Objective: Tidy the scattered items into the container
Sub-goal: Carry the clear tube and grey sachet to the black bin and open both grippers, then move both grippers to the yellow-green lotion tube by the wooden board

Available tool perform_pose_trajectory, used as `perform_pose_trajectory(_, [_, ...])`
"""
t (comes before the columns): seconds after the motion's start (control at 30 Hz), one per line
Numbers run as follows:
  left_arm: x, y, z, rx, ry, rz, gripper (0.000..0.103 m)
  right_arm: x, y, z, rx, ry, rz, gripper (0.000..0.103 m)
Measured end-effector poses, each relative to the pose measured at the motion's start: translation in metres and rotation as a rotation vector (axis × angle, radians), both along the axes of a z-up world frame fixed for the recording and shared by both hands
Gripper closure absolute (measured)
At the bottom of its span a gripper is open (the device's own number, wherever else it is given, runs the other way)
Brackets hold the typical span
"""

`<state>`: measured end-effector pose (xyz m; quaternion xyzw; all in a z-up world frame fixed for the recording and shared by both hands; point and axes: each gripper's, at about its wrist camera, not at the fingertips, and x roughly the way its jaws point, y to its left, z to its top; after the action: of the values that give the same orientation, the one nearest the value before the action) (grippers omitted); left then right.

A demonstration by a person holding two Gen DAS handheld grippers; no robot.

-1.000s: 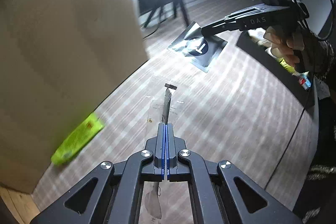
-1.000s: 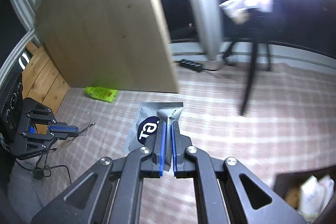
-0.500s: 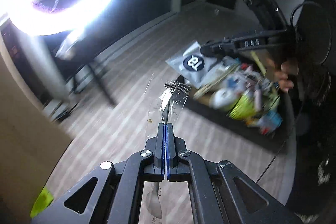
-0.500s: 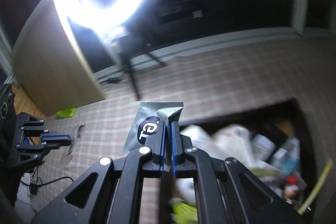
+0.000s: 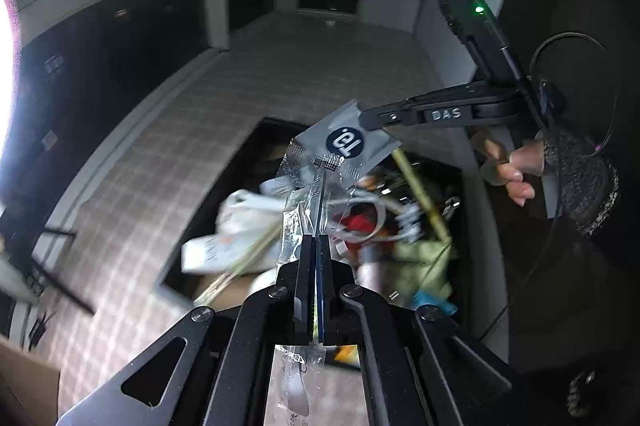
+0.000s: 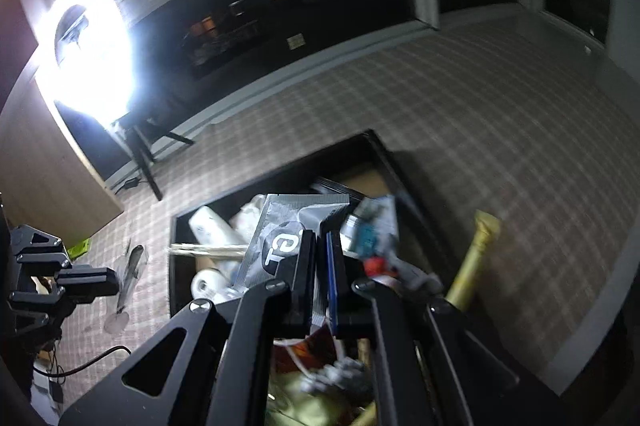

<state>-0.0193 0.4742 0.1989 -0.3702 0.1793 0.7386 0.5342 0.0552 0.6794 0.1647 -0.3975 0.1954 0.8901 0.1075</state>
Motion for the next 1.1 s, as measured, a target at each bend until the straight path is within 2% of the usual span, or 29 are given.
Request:
perform_pose_trajectory(0.1, [0.010, 0.025, 0.001, 0.004, -0.009, -0.033, 0.103, 0.010, 0.009, -0.003, -0.001, -0.004, -0.006, 0.097])
perform_pose_trajectory(0.13, [0.011, 0.033, 0.001, 0.007, -0.022, -0.035, 0.100, 0.012, 0.009, -0.003, -0.004, -0.001, 0.006, 0.094])
perform_pose_trajectory(0.17, [0.011, 0.041, -0.001, -0.001, -0.034, -0.026, 0.091, 0.012, 0.010, -0.005, -0.007, -0.011, 0.012, 0.091])
perform_pose_trajectory(0.2, [0.010, 0.046, -0.002, -0.021, -0.040, -0.005, 0.081, 0.014, 0.011, -0.005, -0.006, -0.025, -0.005, 0.075])
perform_pose_trajectory(0.23, [0.009, 0.049, -0.003, -0.029, -0.045, 0.012, 0.066, 0.017, 0.012, -0.005, -0.001, -0.028, -0.025, 0.053])
perform_pose_trajectory(0.3, [0.009, 0.046, -0.004, -0.012, -0.046, 0.016, 0.067, 0.020, 0.010, 0.000, 0.030, 0.001, -0.042, 0.042])
perform_pose_trajectory(0.47, [0.012, 0.032, -0.009, -0.036, -0.009, 0.028, 0.067, 0.016, 0.004, 0.005, 0.029, 0.012, -0.020, 0.042])
perform_pose_trajectory(0.7, [0.000, -0.017, -0.011, -0.039, 0.001, 0.124, 0.067, -0.011, -0.026, 0.002, -0.009, 0.009, 0.075, 0.042])
perform_pose_trajectory(0.9, [-0.021, -0.093, -0.021, -0.066, 0.013, 0.255, 0.067, -0.052, -0.083, 0.003, -0.003, -0.002, 0.228, 0.042])
perform_pose_trajectory(1.1, [-0.047, -0.195, -0.037, -0.094, 0.011, 0.457, 0.067, -0.111, -0.166, 0.005, 0.026, -0.016, 0.425, 0.042])
